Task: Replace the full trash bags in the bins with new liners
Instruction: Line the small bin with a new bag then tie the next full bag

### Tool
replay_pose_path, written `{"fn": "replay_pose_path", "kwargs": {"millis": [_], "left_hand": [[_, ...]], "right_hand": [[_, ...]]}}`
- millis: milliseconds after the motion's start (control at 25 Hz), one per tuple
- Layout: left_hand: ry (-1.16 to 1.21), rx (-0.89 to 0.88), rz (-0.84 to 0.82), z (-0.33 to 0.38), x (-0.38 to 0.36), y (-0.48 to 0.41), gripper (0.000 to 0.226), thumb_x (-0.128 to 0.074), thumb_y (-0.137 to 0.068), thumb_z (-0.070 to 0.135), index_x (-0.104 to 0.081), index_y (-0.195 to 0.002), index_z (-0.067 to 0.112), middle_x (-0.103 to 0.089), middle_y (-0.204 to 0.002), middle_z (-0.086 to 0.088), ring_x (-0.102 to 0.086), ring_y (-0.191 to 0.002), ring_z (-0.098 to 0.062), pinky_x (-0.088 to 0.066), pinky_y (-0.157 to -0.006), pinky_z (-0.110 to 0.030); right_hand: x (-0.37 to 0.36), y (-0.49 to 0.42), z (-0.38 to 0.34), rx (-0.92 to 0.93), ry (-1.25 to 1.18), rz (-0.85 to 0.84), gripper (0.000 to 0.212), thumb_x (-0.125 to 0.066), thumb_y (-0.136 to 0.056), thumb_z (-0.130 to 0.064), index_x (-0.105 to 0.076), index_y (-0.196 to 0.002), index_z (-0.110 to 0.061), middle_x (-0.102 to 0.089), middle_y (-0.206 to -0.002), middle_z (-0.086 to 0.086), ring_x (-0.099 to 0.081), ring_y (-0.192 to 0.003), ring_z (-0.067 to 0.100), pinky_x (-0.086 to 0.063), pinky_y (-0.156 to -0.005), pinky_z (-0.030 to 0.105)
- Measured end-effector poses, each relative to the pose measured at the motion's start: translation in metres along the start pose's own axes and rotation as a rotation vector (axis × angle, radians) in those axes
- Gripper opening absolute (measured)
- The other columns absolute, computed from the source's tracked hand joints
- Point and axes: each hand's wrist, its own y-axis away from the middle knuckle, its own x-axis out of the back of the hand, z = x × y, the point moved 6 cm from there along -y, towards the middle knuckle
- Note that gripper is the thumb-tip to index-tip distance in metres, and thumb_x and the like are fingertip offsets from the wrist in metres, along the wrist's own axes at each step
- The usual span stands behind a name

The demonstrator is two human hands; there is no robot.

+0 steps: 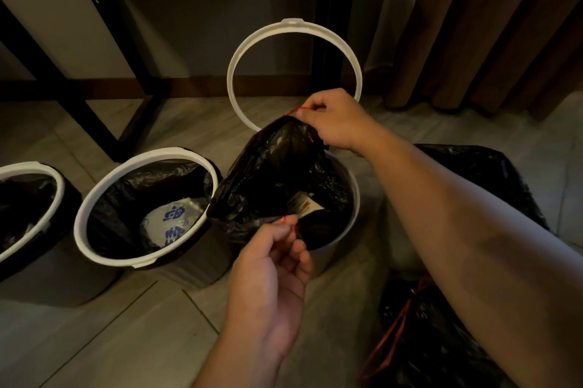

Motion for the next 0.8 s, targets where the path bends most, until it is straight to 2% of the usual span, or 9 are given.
{"fn": "replay_pose_path", "kwargs": {"millis": [80,200,320,400,480,600,720,800], "left_hand": [[-0.018,-0.021,-0.024,0.011,-0.004,0.001,0.018,-0.072,-0.073,0.016,-0.085,-0.085,0.011,-0.069,-0.076,-0.002,-0.065,-0.066,-0.011,-0.056,-0.057,-0.022],[-0.075,-0.067,-0.057,0.029,-0.012,0.002,0.026,-0.073,-0.076,0.023,-0.082,-0.097,0.011,-0.076,-0.095,-0.003,-0.067,-0.091,-0.017,-0.053,-0.077,-0.029],[-0.170,-0.141,-0.079,0.049,-0.023,0.003,0.047,-0.068,-0.079,0.042,-0.079,-0.110,0.009,-0.079,-0.113,-0.004,-0.066,-0.108,-0.021,-0.045,-0.090,-0.034],[-0.232,-0.171,-0.110,0.062,-0.033,0.000,0.060,-0.056,-0.091,0.054,-0.077,-0.120,0.006,-0.079,-0.121,-0.008,-0.071,-0.117,-0.022,-0.042,-0.098,-0.037],[-0.262,-0.180,-0.164,0.075,-0.047,-0.003,0.070,-0.045,-0.098,0.064,-0.072,-0.127,0.006,-0.078,-0.123,-0.011,-0.074,-0.117,-0.021,-0.042,-0.101,-0.038],[-0.324,-0.163,-0.208,0.089,-0.071,-0.010,0.078,-0.042,-0.097,0.072,-0.068,-0.129,0.006,-0.078,-0.121,-0.013,-0.076,-0.113,-0.024,-0.047,-0.102,-0.039],[-0.392,-0.129,-0.206,0.100,-0.095,-0.018,0.084,-0.041,-0.096,0.077,-0.070,-0.125,0.004,-0.078,-0.121,-0.015,-0.071,-0.121,-0.030,-0.049,-0.108,-0.042],[-0.430,-0.131,-0.207,0.109,-0.106,-0.023,0.085,-0.040,-0.095,0.079,-0.072,-0.123,0.005,-0.079,-0.119,-0.014,-0.070,-0.122,-0.031,-0.049,-0.109,-0.043]], "right_hand": [[0.007,0.002,-0.005,0.006,-0.029,0.024,0.016,-0.068,-0.100,-0.033,-0.078,-0.089,-0.025,-0.072,-0.075,-0.003,-0.068,-0.074,0.015,-0.060,-0.082,0.045],[0.018,0.004,-0.016,0.025,-0.096,0.076,0.014,-0.069,-0.099,-0.031,-0.078,-0.088,-0.027,-0.074,-0.080,-0.002,-0.071,-0.080,0.015,-0.062,-0.086,0.046],[0.023,0.007,-0.029,0.051,-0.161,0.064,0.014,-0.071,-0.096,-0.025,-0.079,-0.086,-0.023,-0.077,-0.087,0.003,-0.074,-0.088,0.019,-0.061,-0.091,0.046],[0.024,0.009,-0.038,0.071,-0.227,0.026,0.013,-0.071,-0.096,-0.018,-0.078,-0.086,-0.016,-0.076,-0.080,0.002,-0.074,-0.081,0.019,-0.063,-0.085,0.042],[0.024,0.013,-0.048,0.099,-0.283,-0.013,0.012,-0.070,-0.098,-0.015,-0.077,-0.088,-0.013,-0.073,-0.073,-0.002,-0.072,-0.070,0.014,-0.060,-0.073,0.033],[0.028,0.020,-0.064,0.142,-0.317,-0.066,0.012,-0.069,-0.099,-0.016,-0.078,-0.093,-0.010,-0.070,-0.072,-0.001,-0.067,-0.063,0.012,-0.057,-0.065,0.028],[0.027,0.032,-0.081,0.179,-0.289,-0.192,0.017,-0.064,-0.099,-0.009,-0.080,-0.093,-0.012,-0.074,-0.076,0.006,-0.070,-0.068,0.016,-0.061,-0.065,0.028],[0.024,0.040,-0.091,0.235,-0.187,-0.278,0.024,-0.061,-0.097,-0.004,-0.081,-0.094,-0.016,-0.079,-0.085,0.006,-0.075,-0.076,0.017,-0.065,-0.073,0.031]]}}
